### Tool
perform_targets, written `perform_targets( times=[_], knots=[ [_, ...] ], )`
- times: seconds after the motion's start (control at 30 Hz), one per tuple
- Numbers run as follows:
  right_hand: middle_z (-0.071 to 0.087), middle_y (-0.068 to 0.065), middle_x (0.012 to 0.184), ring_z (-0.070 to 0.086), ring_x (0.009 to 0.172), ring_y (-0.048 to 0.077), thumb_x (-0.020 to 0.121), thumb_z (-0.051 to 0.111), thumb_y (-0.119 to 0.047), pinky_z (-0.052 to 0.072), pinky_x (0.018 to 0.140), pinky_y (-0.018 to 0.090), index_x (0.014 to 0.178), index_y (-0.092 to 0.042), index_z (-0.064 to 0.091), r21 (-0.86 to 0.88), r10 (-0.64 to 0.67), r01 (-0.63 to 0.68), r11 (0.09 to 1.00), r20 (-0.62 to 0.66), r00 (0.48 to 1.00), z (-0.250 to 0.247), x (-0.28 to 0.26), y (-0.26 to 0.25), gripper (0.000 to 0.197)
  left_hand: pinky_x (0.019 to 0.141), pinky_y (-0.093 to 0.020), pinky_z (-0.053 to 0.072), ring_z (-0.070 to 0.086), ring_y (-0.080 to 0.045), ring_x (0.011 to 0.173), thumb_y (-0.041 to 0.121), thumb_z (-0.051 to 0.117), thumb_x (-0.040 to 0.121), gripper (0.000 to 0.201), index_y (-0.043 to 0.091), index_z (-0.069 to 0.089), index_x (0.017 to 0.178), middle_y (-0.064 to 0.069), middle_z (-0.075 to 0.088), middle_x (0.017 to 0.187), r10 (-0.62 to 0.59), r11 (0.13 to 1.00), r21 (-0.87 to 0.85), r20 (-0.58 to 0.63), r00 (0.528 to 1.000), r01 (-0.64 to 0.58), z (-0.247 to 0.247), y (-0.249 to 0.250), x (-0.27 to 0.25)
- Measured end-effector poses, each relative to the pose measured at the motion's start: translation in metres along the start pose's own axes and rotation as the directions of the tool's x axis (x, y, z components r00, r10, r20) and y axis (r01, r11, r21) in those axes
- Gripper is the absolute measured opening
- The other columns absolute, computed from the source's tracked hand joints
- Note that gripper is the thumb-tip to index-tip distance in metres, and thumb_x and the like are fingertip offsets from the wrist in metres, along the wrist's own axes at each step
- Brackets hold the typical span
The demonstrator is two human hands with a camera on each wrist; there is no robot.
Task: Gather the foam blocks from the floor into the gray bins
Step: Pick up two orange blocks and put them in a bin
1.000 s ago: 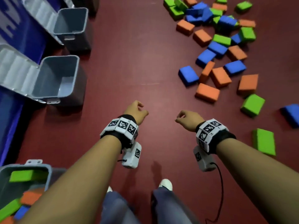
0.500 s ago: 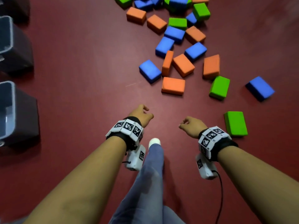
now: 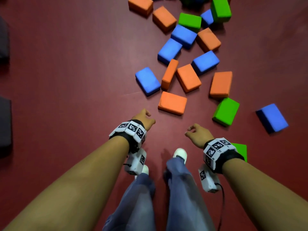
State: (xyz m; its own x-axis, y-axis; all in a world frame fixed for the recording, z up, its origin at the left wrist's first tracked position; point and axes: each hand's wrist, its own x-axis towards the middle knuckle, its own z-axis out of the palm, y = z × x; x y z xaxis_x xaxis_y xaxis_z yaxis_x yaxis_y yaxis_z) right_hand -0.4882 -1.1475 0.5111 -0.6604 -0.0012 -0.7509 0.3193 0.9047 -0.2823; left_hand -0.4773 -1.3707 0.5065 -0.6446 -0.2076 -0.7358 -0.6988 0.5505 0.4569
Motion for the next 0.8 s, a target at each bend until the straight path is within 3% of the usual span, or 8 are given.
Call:
perform_targets(
  times=[0.13, 0.3, 0.43, 0.6, 0.7, 0.8],
  knots=[
    [0.063, 0.012, 0.115, 0.057, 0.105, 0.03, 0.09, 0.056, -0.027, 0.036, 0.075, 0.026, 0.117, -0.013, 0.054, -0.035, -0.042, 0.043, 0.998, 0.032, 0.999, -0.046, 0.084, -0.011, 0.031, 0.086, -0.032, 0.044, 0.057, -0.028, 0.099, 0.028, 0.06, 0.086, 0.033, 0.018, 0.051, 0.116, -0.008, 0.057, 0.109, -0.038, 0.999, -0.036, -0.048, 0.998, 0.036, -0.006, 0.061, 0.077],
    [0.064, 0.015, 0.109, 0.057, 0.103, 0.033, 0.089, 0.056, -0.025, 0.038, 0.075, 0.03, 0.116, -0.013, 0.051, -0.088, -0.095, 0.102, 0.991, 0.079, 0.992, -0.093, 0.208, -0.021, 0.031, 0.083, -0.031, 0.043, 0.053, -0.024, 0.09, 0.023, 0.06, 0.086, 0.019, 0.02, 0.047, 0.099, -0.005, 0.054, 0.101, -0.109, 0.986, -0.138, -0.106, 0.988, 0.094, 0.002, 0.118, 0.183],
    [0.059, 0.014, 0.115, 0.056, 0.103, 0.031, 0.088, 0.057, -0.028, 0.035, 0.073, 0.028, 0.121, -0.015, 0.048, -0.145, -0.082, 0.103, 0.984, 0.145, 0.986, -0.107, 0.285, -0.023, 0.037, 0.081, -0.031, 0.044, 0.053, -0.024, 0.087, 0.021, 0.061, 0.085, 0.017, 0.019, 0.048, 0.096, -0.006, 0.056, 0.099, -0.204, 0.969, -0.162, -0.09, 0.975, 0.188, 0.008, 0.122, 0.253],
    [0.054, 0.013, 0.121, 0.054, 0.1, 0.028, 0.086, 0.059, -0.024, 0.036, 0.075, 0.027, 0.127, -0.015, 0.046, -0.198, -0.067, 0.115, 0.973, 0.236, 0.97, -0.088, 0.375, -0.035, 0.044, 0.076, -0.027, 0.04, 0.051, -0.02, 0.083, 0.019, 0.062, 0.084, 0.015, 0.018, 0.049, 0.09, -0.005, 0.056, 0.095, -0.259, 0.956, -0.162, -0.078, 0.963, 0.244, 0.008, 0.101, 0.352],
    [0.05, 0.013, 0.127, 0.054, 0.107, 0.028, 0.086, 0.059, -0.025, 0.04, 0.083, 0.029, 0.129, -0.016, 0.044, -0.196, -0.075, 0.129, 0.972, 0.26, 0.963, -0.054, 0.438, -0.044, 0.047, 0.082, -0.029, 0.042, 0.055, -0.024, 0.092, 0.02, 0.062, 0.084, 0.018, 0.019, 0.051, 0.098, -0.01, 0.061, 0.107, -0.266, 0.954, -0.165, -0.082, 0.961, 0.25, 0.017, 0.082, 0.425],
    [0.047, 0.01, 0.132, 0.051, 0.115, 0.027, 0.085, 0.062, -0.029, 0.043, 0.091, 0.034, 0.134, -0.02, 0.041, -0.198, -0.092, 0.143, 0.97, 0.248, 0.964, -0.01, 0.5, -0.05, 0.054, 0.09, -0.03, 0.04, 0.053, -0.029, 0.114, 0.024, 0.062, 0.086, 0.042, 0.015, 0.05, 0.126, -0.013, 0.054, 0.126, -0.265, 0.959, -0.134, -0.093, 0.96, 0.251, 0.031, 0.057, 0.498]
  ],
)
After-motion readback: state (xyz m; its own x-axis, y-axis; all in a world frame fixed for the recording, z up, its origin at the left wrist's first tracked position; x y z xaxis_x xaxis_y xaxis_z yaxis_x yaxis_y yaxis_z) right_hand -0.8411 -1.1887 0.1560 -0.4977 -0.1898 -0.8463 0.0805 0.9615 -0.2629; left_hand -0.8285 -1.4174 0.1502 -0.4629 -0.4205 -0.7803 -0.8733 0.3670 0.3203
